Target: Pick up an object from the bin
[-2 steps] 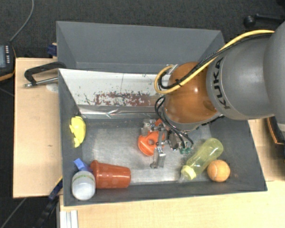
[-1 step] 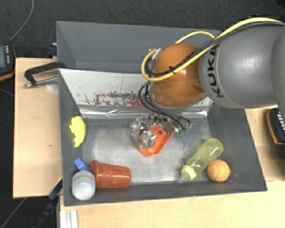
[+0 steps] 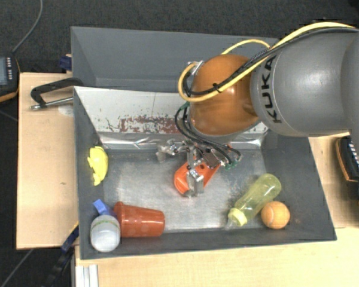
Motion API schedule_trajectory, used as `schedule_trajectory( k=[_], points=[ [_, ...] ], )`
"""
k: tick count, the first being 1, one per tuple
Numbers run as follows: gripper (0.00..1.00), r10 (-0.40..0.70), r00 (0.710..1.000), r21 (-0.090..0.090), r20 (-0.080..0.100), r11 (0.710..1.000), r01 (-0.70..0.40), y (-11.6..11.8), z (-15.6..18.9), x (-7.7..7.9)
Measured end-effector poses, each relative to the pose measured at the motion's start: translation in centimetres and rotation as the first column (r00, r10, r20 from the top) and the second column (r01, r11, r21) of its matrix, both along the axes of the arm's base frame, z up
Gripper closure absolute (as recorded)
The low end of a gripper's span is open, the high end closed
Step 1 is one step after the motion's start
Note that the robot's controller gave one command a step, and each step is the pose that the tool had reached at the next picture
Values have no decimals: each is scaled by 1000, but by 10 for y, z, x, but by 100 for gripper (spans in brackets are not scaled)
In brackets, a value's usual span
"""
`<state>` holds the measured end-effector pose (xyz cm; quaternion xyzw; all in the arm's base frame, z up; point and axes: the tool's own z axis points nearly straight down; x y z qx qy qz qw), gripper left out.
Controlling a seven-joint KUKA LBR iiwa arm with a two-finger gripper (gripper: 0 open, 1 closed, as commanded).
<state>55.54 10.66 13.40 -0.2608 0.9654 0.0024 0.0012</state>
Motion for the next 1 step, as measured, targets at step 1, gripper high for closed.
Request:
schedule_trajectory(
  k=[1],
  points=[
    [0,0,1000,0,0,1000,0,0,0,0]
  ],
)
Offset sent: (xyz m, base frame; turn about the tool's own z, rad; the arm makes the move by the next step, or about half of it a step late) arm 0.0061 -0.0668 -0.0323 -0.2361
